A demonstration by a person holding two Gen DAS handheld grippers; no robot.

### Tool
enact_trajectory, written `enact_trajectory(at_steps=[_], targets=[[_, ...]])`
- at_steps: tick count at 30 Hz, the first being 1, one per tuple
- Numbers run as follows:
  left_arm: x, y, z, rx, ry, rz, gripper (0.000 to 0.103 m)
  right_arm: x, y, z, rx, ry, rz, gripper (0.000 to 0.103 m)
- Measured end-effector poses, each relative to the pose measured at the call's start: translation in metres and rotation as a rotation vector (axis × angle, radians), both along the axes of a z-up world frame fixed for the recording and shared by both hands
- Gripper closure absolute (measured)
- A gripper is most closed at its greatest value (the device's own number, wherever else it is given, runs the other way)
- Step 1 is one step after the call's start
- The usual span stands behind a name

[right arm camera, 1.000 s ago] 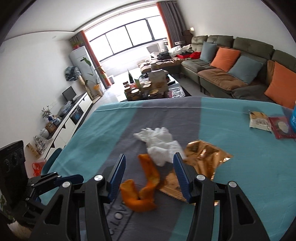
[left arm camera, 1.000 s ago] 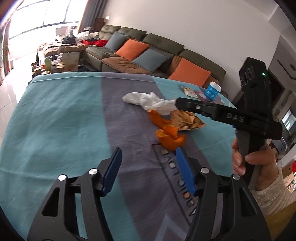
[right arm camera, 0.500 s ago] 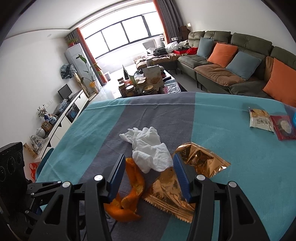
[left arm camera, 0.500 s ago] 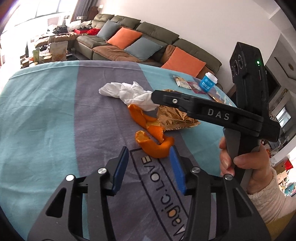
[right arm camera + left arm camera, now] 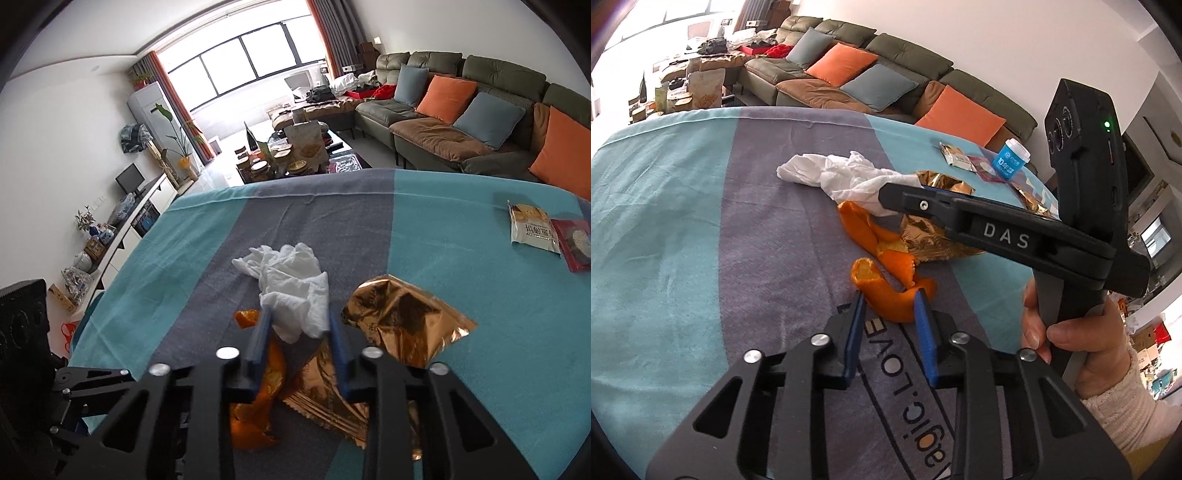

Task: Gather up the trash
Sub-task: 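Grasp the orange peel with the left gripper while the right gripper grasps the white tissue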

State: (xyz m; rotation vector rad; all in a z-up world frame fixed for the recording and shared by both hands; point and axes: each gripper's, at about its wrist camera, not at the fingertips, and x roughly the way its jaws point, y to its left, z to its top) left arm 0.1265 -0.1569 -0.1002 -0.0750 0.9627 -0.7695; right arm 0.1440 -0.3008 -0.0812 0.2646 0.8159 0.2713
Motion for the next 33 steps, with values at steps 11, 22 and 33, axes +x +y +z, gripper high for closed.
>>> enact_trajectory(at_steps=[11,22,33], targets=[[0.001,0.003,0.002,-0.004,0.009,-0.005,0.082,-0.008,-0.003,0.015,0.062,-0.055,0.016,0.095],[0.006,0.001,0.0,-0.03,0.033,-0.002,0.086,-0.018,-0.003,0.024,0.091,-0.083,0.021,0.095],[-0.007,0.021,0.012,-0.066,0.0,0.017,0.102,-0.029,-0.005,0.038,0.1,-0.135,0.034,0.098]])
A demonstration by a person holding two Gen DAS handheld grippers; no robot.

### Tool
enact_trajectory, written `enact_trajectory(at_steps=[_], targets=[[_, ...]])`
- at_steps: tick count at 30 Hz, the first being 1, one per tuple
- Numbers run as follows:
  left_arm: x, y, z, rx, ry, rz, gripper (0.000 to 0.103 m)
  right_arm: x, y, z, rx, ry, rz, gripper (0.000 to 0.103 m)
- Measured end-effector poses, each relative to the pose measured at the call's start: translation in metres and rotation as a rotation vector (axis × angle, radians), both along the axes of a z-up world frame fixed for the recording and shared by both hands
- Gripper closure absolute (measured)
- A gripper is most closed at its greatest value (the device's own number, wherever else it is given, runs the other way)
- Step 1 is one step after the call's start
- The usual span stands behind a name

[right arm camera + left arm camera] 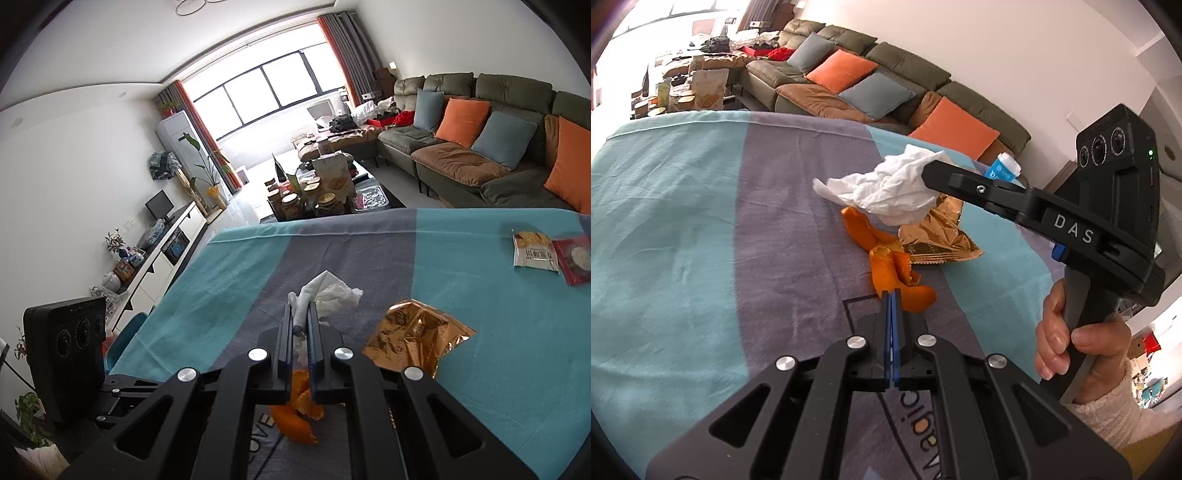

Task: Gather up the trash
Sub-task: 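Grasp the orange peel with the left gripper while the right gripper grasps the white tissue, then lift and carry the orange peel and tissue with both grippers over the teal bin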

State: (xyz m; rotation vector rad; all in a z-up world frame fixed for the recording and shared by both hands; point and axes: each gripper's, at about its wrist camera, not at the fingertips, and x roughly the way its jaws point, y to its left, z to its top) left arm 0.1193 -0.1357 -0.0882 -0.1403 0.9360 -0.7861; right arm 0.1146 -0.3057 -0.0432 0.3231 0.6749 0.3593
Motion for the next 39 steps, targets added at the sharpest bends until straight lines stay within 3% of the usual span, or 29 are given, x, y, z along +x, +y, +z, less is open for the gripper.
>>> enact_trajectory(at_steps=[4,7,11,17,26,34,39], targets=[[0.002,0.003,0.0,-0.017,0.019,-0.012,0.101,-0.005,0.001,0.008,0.007,-0.02,0.001,0.098],[0.007,-0.006,-0.001,0.002,0.027,-0.023,0.077,-0.009,0.0,0.012,0.015,-0.029,-0.005,0.098],[0.014,-0.019,-0.007,0.02,0.037,-0.028,0.071,-0.01,-0.004,0.01,0.024,-0.022,-0.011,0.098],[0.024,-0.033,-0.017,0.023,0.076,-0.045,0.072,-0.01,-0.007,0.002,0.037,-0.002,-0.012,0.098],[0.011,-0.025,-0.012,0.015,0.043,-0.038,0.085,-0.014,-0.01,0.005,0.068,-0.022,-0.01,0.098],[-0.01,0.003,0.007,0.034,-0.04,0.01,0.086,-0.018,0.0,0.019,0.085,-0.059,0.022,0.098],[-0.015,0.036,0.016,0.043,-0.051,0.072,0.086,-0.021,0.01,0.024,0.113,-0.073,0.06,0.098]])
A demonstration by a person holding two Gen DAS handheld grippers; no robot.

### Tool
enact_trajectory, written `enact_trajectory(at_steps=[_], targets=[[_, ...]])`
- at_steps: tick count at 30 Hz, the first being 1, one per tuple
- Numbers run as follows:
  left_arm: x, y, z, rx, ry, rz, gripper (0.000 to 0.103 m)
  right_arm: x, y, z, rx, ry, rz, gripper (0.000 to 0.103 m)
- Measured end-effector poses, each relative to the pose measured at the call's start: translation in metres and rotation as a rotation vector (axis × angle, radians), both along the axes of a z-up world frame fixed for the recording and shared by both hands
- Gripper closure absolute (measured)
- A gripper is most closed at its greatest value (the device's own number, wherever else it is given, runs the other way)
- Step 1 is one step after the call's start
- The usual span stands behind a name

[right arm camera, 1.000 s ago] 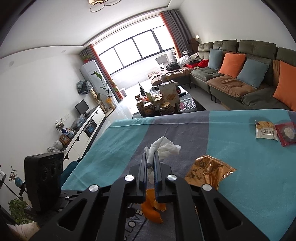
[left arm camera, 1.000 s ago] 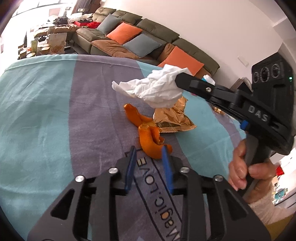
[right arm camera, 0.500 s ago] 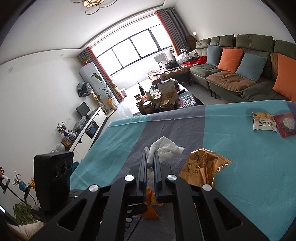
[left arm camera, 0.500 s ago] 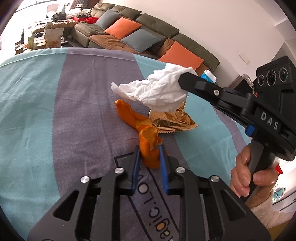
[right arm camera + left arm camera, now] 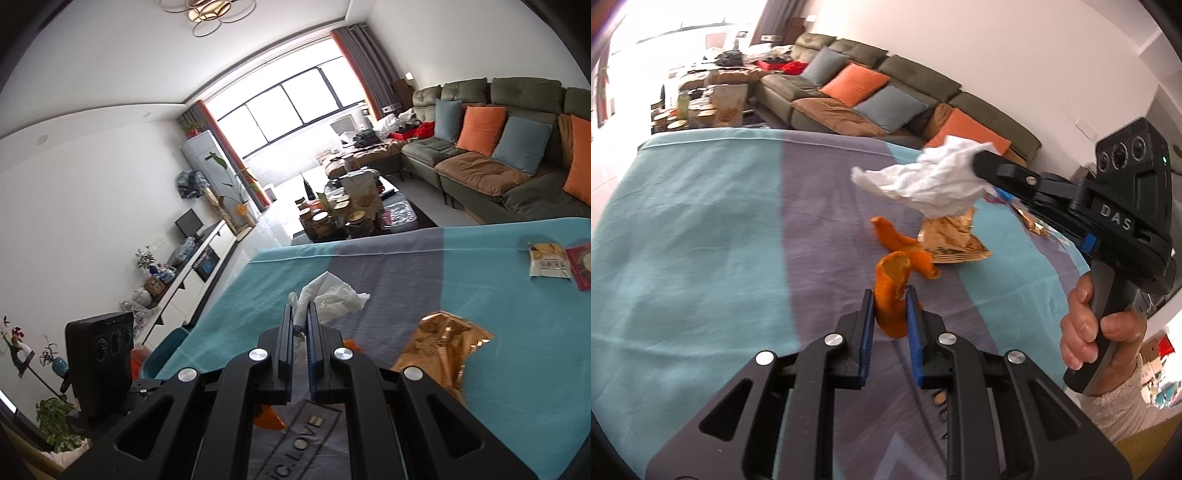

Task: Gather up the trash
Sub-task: 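Lift and carry the orange peel and tissue with both grippers over the teal bin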

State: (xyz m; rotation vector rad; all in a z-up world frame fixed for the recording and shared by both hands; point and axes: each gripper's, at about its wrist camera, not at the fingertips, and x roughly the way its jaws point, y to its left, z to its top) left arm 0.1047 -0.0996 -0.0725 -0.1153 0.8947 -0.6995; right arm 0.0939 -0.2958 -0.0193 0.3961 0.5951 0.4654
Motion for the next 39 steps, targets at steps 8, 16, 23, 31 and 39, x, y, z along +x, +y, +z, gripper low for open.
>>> enact_trajectory(at_steps=[8,16,23,31,39], targets=[[-0.007,0.059,0.002,0.007,0.012,0.12,0.086,-0.002,0.025,0.001,0.039,-0.004,0.087,0.098],[-0.022,0.103,0.009,0.042,-0.021,0.223,0.086,0.003,0.062,-0.003,0.058,0.013,0.185,0.098],[-0.03,0.13,0.015,0.039,-0.025,0.287,0.086,0.01,0.091,-0.005,0.08,0.022,0.263,0.098],[-0.039,0.158,0.021,0.043,-0.033,0.353,0.086,0.015,0.125,-0.005,0.075,0.024,0.334,0.098],[-0.047,0.179,0.026,0.05,-0.043,0.407,0.086,0.019,0.15,-0.007,0.076,0.036,0.389,0.098]])
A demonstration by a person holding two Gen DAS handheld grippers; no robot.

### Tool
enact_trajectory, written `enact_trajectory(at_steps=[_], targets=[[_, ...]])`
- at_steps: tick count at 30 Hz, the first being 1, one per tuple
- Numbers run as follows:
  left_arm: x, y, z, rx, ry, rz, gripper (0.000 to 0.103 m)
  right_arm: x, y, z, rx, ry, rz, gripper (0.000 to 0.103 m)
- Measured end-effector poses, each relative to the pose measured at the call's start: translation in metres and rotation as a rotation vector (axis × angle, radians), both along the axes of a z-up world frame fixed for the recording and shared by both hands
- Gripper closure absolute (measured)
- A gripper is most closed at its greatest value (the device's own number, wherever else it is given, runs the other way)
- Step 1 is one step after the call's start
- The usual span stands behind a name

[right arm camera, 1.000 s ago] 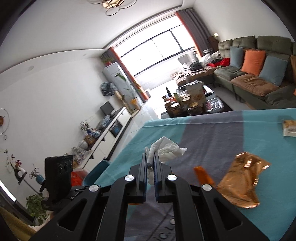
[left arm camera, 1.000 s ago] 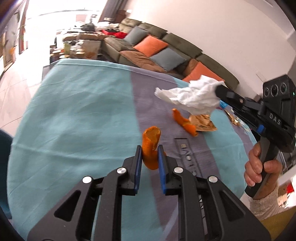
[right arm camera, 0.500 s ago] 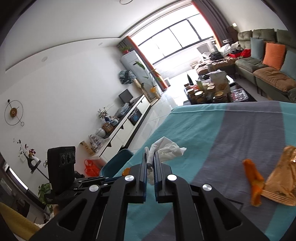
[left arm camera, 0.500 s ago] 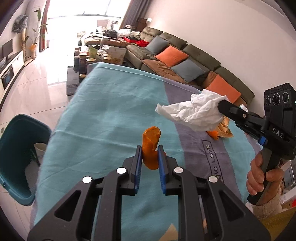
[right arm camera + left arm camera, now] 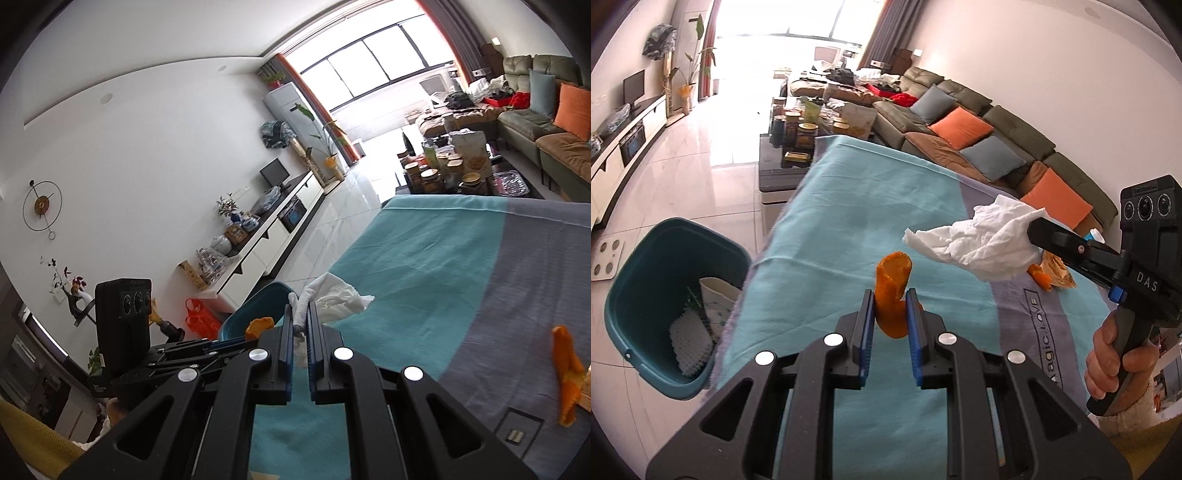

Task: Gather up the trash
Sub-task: 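Lift and carry the orange peel and tissue with both grippers over the teal bin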

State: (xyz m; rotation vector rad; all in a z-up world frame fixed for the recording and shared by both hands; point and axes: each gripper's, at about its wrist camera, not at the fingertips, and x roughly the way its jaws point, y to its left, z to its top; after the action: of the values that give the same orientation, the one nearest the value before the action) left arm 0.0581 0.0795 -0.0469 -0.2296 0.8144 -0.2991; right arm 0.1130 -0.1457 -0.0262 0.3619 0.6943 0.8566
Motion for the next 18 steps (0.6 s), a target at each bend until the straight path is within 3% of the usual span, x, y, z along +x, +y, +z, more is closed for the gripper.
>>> enact_trajectory(at_steps=[18], targets=[[-0.011,0.04,0.006,0.0,-0.012,0.1,0.086,0.01,0.048,-0.002,-0.002,0.008,0.103,0.098]])
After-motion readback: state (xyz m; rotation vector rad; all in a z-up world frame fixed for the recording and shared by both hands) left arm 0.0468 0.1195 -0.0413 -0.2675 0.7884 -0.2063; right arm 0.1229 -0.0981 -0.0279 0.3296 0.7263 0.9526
